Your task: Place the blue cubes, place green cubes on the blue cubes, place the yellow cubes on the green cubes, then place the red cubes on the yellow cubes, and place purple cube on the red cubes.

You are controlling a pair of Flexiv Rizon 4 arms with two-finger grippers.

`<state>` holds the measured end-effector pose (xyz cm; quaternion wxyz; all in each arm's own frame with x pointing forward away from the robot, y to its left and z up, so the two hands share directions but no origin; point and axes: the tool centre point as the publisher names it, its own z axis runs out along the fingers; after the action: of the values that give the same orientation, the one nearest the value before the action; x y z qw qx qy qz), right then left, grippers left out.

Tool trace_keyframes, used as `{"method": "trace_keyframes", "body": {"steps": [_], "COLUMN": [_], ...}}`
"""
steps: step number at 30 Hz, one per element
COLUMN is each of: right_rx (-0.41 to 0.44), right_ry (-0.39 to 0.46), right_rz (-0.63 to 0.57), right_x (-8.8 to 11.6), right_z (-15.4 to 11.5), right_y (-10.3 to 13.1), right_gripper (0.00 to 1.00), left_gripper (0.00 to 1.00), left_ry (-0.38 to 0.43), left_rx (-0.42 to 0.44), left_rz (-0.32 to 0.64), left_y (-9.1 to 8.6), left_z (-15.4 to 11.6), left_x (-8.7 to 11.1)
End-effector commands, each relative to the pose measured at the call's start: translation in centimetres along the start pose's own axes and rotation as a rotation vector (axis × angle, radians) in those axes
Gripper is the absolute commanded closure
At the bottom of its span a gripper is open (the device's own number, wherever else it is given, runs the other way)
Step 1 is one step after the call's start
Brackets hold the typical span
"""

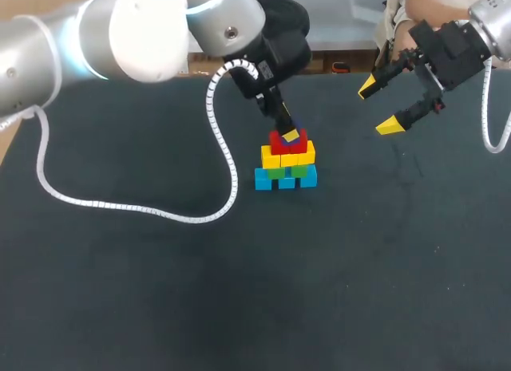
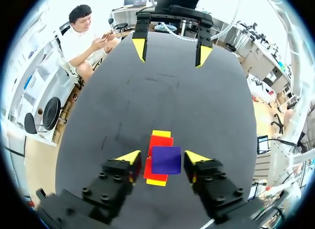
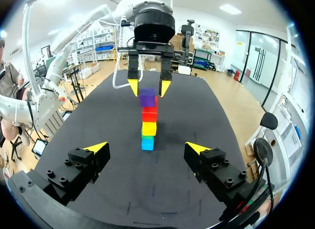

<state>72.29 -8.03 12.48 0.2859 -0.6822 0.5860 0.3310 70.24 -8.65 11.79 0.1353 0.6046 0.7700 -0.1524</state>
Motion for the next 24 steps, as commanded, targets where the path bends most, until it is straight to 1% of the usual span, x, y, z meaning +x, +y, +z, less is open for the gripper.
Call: {"method": "trace_keyframes", "body": {"steps": [1,7,11,16,20,22,23,24], "right_rx": [0.001,0.001,0.001,0.001,0.001,0.001,0.001,0.001], "right_ry": [0.001,0.001,0.001,0.001,0.001,0.001,0.001,0.001], "right_rz": [0.001,0.001,0.001,0.001,0.001,0.001,0.001,0.001], "right_x": [0.0,0.0,0.0,0.0,0.0,0.0,0.0,0.0], "right_z": [0.0,0.0,0.0,0.0,0.0,0.0,0.0,0.0], "right_y": [0.0,0.0,0.0,0.0,0.0,0.0,0.0,0.0], "right_gripper": [0.00,0.00,0.00,0.00,0.00,0.00,0.00,0.00], "left_gripper": [0.00,0.00,0.00,0.00,0.00,1.00,1.00,1.00], "left_ry": [0.001,-0.022,-0.025,-0.042,-0.028,-0.016,-0.007,0.005], "left_rx": [0.010,0.002,-0.018,-0.091,-0.149,-0.162,-0.165,-0.158], "left_rz": [-0.002,-0.021,-0.062,-0.066,-0.034,-0.024,-0.010,-0.019], "left_y": [0.4,0.3,0.1,-1.2,-2.9,-4.2,-4.9,-5.7], "left_z": [-0.2,-0.7,-1.7,-4.2,-6.0,-6.5,-6.5,-6.3], "left_x": [-0.4,-0.3,0.0,0.6,0.8,1.0,1.1,0.8]}}
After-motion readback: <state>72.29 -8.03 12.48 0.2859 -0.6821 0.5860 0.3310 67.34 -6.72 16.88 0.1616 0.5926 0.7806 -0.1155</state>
